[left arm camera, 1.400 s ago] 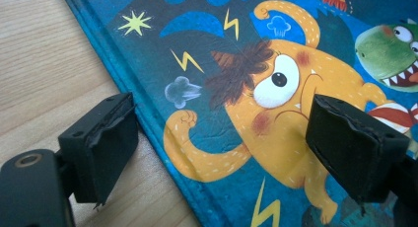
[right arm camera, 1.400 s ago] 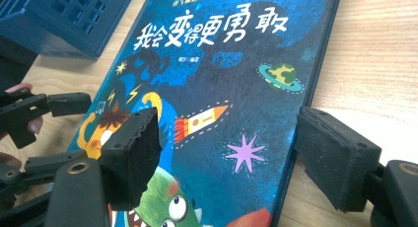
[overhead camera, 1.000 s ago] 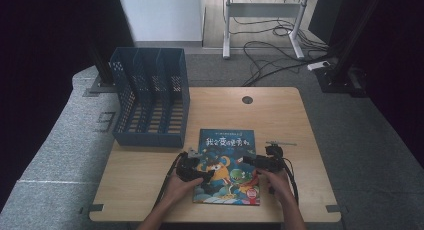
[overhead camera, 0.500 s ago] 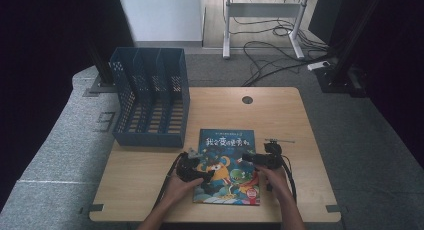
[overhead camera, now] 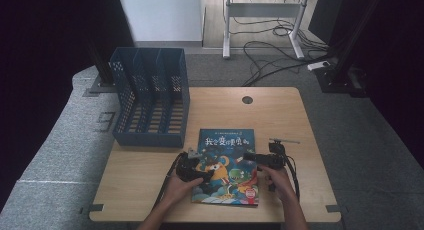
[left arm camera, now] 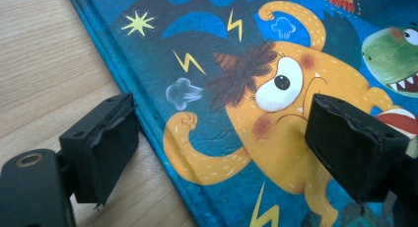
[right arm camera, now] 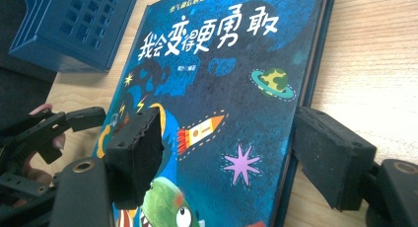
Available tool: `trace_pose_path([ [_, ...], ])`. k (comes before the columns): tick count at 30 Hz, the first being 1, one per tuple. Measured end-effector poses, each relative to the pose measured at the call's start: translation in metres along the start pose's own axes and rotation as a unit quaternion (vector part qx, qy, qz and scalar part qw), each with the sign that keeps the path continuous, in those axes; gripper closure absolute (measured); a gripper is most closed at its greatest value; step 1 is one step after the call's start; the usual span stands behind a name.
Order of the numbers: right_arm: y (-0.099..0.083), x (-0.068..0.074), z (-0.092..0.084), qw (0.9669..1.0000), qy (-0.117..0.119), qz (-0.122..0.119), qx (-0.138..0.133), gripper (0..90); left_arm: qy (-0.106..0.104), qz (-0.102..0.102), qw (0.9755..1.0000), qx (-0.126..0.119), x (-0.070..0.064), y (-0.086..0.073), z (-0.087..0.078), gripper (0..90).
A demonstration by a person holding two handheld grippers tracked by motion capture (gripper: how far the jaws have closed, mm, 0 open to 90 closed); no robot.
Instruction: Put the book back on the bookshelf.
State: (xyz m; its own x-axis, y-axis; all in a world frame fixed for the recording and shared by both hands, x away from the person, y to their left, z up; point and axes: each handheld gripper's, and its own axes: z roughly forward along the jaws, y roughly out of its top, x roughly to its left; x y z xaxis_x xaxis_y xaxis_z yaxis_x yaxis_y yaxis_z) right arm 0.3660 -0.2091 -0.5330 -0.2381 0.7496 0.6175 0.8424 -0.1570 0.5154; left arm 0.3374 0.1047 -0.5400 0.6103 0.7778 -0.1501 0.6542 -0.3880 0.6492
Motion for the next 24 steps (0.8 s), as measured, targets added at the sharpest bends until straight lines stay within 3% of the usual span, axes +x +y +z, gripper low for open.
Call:
trace_pose_path([
  [8, 0.0, -0.003, -0.004, 0.9998, 0.02, 0.007, -0.002, 28.3, -0.005, -0.004, 1.0, -0.001, 0.002, 0.0, -0.001, 12.7],
  [13, -0.001, 0.002, -0.003, 0.9998, 0.002, -0.019, -0.001, 28.4, -0.005, -0.004, 1.0, -0.001, 0.002, 0.0, -0.001, 12.7],
  [16, -0.001, 0.002, -0.004, 0.9997, 0.004, -0.024, -0.002, 28.7, -0.008, -0.007, 0.9999, -0.001, 0.003, 0.0, -0.001, 12.7],
  [22, 0.001, 0.008, -0.012, 0.9989, 0.015, -0.042, -0.015, 29.0, -0.025, -0.02, 0.9995, -0.005, 0.007, 0.0, -0.002, 12.1],
  [24, 0.001, 0.009, -0.016, 0.9985, 0.034, -0.037, -0.021, 29.8, -0.035, -0.026, 0.999, -0.005, 0.01, 0.0, -0.003, 12.0],
])
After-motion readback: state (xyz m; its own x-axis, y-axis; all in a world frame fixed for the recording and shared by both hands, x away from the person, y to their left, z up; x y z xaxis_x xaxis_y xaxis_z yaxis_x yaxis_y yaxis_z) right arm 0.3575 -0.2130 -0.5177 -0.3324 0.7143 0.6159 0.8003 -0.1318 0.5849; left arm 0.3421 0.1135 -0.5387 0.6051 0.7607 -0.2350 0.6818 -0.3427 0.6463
